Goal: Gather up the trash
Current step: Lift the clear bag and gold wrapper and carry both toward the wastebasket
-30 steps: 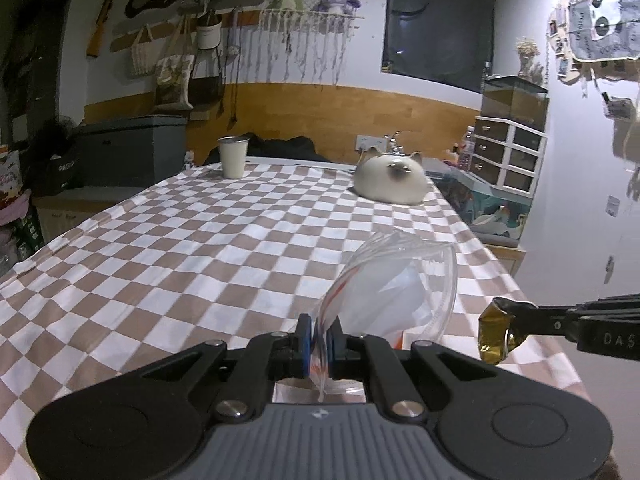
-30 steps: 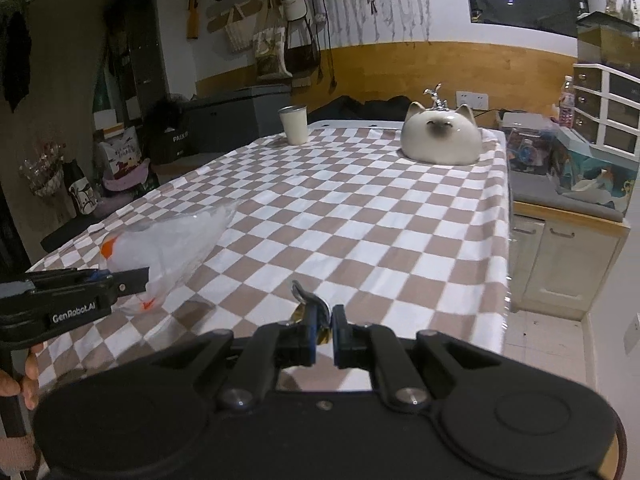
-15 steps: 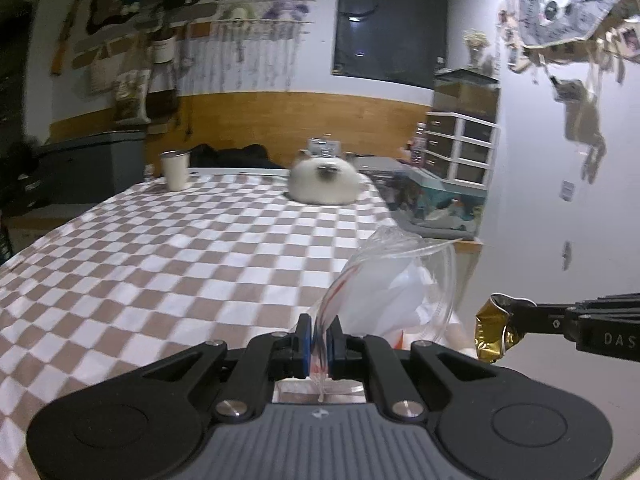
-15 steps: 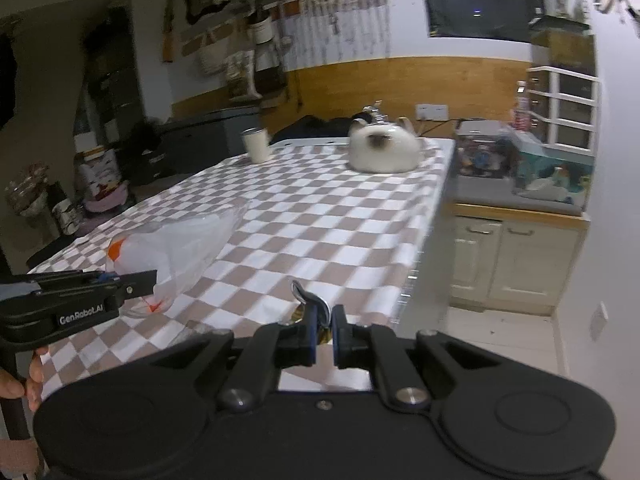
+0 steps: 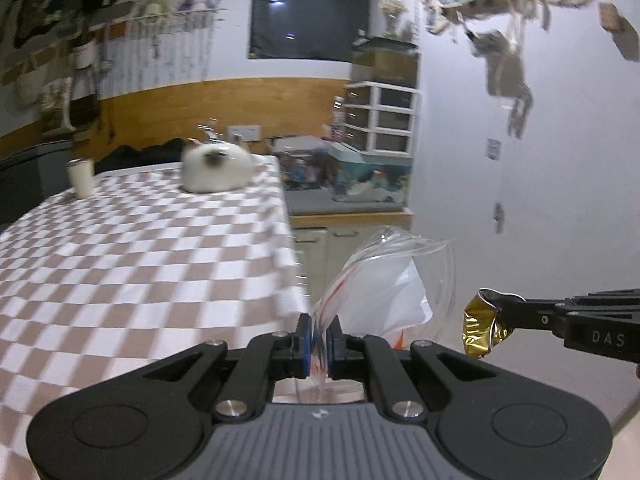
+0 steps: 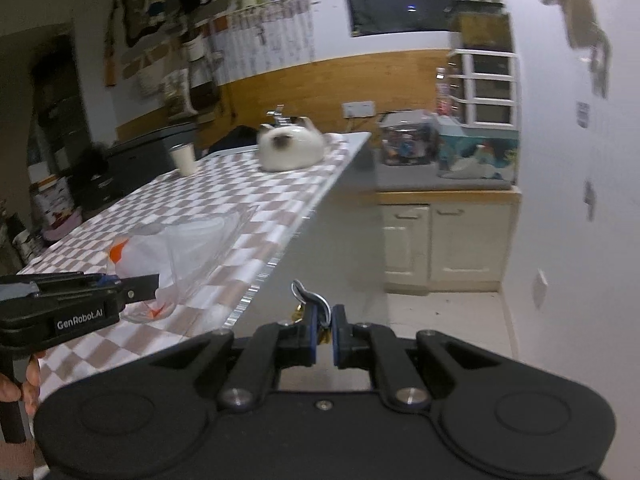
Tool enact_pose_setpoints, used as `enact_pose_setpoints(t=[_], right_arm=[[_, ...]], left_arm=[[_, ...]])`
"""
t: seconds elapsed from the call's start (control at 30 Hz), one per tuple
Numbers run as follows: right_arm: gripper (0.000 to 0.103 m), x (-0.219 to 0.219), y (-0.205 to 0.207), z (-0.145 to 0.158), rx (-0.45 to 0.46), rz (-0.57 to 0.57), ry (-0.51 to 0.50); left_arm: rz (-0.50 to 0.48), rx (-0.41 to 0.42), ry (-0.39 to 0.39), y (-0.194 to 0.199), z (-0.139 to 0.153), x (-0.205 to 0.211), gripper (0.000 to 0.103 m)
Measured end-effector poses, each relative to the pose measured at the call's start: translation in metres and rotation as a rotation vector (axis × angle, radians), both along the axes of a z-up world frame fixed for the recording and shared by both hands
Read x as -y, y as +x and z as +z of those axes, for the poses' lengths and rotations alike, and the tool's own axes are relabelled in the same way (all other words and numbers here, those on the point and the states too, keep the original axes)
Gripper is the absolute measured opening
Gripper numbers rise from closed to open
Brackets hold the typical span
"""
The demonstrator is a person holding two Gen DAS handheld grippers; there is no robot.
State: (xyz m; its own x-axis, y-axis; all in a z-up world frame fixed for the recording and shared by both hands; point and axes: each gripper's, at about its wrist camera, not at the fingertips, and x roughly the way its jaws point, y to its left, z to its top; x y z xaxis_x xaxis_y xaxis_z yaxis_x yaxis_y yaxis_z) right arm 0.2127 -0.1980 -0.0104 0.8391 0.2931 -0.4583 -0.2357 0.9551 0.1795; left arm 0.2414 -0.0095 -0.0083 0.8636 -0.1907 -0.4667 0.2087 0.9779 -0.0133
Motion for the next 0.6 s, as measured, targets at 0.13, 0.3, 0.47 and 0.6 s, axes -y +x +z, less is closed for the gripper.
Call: enact_pose_setpoints(t=[0.13,0.3,0.47,0.6], right_arm=[[0.007,0.034,-0.001,-0.011,-0.019,-0.047,0.014],[0.007,0.067,-0.001,-0.027,-0.046,-0.091,0.027],[0.007,0.097,0.003,-0.049,-0.081,-0.128,0.042],[0.007,0.121,0.011,-0.071,-0.119,-0.161,0.059]], left_arm=[[-0.05,-0.027,0.014,0.006,-0.011,0.035,0.007],[-0.104,-0.067,0.026,0.018,-0.029,0.077,0.007],[-0.155,-0.123,0.025,0.033,-0.051,0.113,0.007],[-0.181,-0.181,0.018,0.049,-0.075,0.137,0.007]])
